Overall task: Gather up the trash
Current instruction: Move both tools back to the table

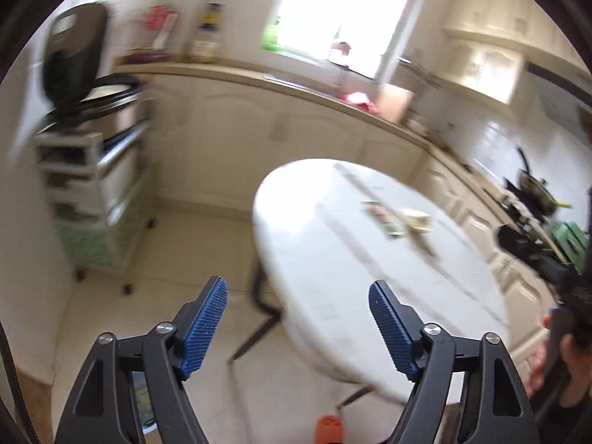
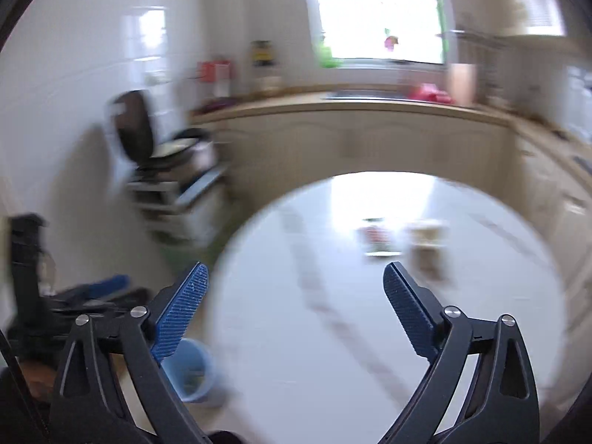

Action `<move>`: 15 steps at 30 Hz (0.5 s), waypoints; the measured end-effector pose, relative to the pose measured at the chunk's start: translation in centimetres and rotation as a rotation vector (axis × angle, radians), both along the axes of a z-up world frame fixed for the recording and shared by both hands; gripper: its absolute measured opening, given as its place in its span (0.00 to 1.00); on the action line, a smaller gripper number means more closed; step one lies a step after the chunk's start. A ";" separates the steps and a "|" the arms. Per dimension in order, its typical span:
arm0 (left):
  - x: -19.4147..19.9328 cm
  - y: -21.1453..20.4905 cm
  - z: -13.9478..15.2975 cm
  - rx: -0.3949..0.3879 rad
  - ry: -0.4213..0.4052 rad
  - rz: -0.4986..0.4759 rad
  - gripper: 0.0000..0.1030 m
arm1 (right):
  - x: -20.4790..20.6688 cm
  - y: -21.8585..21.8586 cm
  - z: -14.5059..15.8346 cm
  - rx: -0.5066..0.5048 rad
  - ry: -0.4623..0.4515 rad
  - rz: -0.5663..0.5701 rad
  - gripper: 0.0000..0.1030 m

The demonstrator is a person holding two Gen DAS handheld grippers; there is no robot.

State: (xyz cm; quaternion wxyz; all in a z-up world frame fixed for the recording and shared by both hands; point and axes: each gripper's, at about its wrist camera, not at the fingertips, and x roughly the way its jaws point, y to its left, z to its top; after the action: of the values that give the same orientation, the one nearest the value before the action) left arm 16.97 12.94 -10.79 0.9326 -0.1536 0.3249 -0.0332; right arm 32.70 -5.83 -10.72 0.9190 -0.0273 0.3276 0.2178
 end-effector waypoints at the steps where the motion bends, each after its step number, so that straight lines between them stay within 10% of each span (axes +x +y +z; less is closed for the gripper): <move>1: 0.9 -1.7 0.5 0.010 -0.002 -0.030 0.74 | 0.9 -1.4 0.0 -0.009 0.002 -0.030 0.95; 15: 17.6 -10.2 0.5 0.114 0.177 -0.129 0.80 | 16.8 -7.6 -8.5 -0.069 0.297 -0.139 0.95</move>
State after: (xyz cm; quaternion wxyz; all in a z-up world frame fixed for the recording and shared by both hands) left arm 34.61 2.79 -10.31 0.9035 -0.0816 0.4163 -0.0608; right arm 49.54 -13.40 -19.19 0.8717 -0.0035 0.4684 0.1440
